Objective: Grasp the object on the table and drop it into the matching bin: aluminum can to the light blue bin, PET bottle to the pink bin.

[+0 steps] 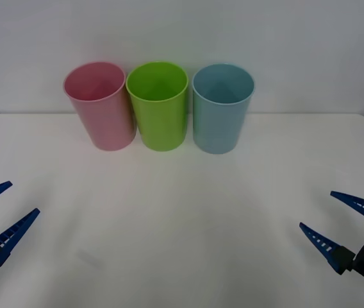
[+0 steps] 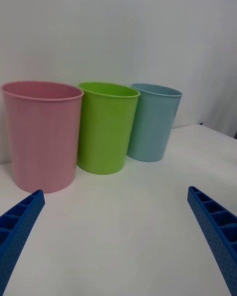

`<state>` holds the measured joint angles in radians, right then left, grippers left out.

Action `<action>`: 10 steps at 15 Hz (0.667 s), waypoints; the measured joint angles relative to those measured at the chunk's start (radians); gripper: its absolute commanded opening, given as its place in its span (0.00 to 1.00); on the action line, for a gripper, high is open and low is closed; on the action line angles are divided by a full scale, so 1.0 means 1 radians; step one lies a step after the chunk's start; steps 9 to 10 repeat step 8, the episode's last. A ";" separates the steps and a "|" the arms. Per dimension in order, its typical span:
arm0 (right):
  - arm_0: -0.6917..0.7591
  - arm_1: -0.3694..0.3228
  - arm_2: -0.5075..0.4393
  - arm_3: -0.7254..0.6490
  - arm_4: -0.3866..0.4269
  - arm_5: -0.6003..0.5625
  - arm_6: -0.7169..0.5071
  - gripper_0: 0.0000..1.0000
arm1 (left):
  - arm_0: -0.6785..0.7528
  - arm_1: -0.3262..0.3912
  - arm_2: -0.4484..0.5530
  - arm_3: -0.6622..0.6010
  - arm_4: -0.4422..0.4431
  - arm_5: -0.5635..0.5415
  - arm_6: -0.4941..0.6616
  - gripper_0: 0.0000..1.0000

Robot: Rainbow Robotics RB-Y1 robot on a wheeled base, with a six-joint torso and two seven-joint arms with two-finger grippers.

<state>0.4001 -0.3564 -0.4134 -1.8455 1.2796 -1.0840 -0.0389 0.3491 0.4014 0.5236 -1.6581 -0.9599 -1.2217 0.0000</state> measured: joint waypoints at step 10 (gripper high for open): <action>0.060 -0.004 0.007 0.000 -0.016 -0.008 0.011 1.00 | 0.000 0.000 0.000 0.000 0.000 0.000 0.000 1.00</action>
